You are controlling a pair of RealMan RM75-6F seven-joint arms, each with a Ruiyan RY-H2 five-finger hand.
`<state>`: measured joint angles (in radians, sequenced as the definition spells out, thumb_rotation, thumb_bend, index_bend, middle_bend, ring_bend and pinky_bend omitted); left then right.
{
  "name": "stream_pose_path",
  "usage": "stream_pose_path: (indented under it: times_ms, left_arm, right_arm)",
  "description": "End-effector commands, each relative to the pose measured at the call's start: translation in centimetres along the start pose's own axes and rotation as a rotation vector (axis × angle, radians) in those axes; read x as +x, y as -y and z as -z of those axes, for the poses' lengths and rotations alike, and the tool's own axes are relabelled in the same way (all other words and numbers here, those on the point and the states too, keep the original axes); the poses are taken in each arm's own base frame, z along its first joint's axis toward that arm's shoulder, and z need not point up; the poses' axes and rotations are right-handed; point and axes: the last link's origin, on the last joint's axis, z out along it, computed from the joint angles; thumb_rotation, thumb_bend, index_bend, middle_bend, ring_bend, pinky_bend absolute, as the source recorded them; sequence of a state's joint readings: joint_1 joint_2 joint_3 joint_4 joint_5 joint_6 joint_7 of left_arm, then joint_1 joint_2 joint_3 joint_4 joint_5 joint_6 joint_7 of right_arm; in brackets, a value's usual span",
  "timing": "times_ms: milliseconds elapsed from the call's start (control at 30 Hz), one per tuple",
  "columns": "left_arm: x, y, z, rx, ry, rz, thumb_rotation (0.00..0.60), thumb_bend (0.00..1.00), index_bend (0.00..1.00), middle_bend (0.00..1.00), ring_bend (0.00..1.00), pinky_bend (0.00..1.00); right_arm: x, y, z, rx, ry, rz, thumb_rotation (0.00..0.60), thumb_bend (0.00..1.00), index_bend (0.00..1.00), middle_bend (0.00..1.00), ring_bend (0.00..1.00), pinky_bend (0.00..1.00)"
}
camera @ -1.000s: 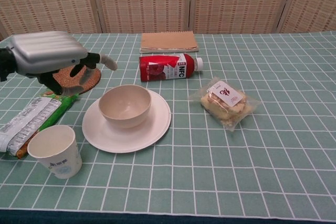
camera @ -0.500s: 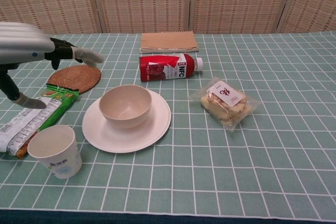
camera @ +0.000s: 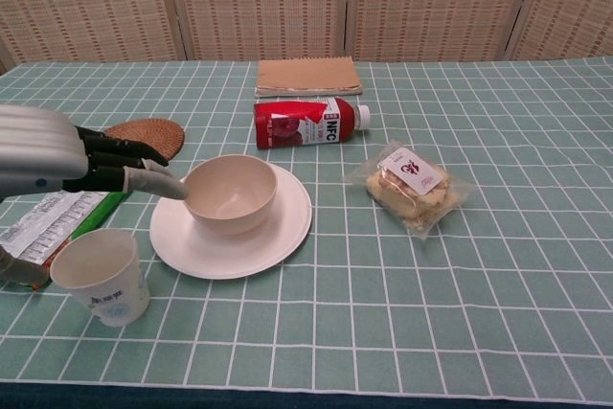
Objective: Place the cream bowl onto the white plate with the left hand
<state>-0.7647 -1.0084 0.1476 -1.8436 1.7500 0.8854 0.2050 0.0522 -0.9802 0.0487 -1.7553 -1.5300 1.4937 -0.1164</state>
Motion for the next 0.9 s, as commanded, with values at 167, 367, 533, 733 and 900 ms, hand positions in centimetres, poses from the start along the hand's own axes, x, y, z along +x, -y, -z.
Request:
stream_pose_path:
  times_ms: [167,367,533,733,900]
  left_arm:
    - [-1.3,-0.3,0.1,0.021,0.044,0.008,0.6,0.17,0.0,0.0,0.0,0.18]
    - [-2.3,-0.7,-0.2,0.028,0.066,-0.001,0.6,0.17,0.0,0.0,0.0,0.18]
    - [-3.0,-0.8,-0.9,0.039,0.067,0.003,0.6,0.17,0.0,0.0,0.0,0.18]
    - [-3.9,-0.8,-1.9,0.054,0.053,0.003,0.6,0.17,0.01,0.0,0.0,0.19]
    - [-4.3,-0.6,-2.4,0.068,0.036,0.011,0.6,0.17,0.11,0.0,0.06,0.31]
  right_arm:
    - [0.0,-0.1,0.1,-0.002,-0.001,-0.003,0.6,0.29,0.0,0.11,0.02,0.18]
    - [-0.1,-0.1,0.1,-0.002,-0.002,-0.006,0.6,0.29,0.0,0.11,0.02,0.18]
    - [-0.1,-0.2,0.1,-0.005,-0.003,-0.01,0.6,0.29,0.0,0.11,0.02,0.18]
    - [0.0,-0.3,0.3,-0.009,-0.006,-0.009,0.6,0.29,0.0,0.11,0.02,0.18]
    - [0.1,-0.4,0.4,-0.016,-0.007,-0.01,0.6,0.29,0.0,0.11,0.02,0.18]
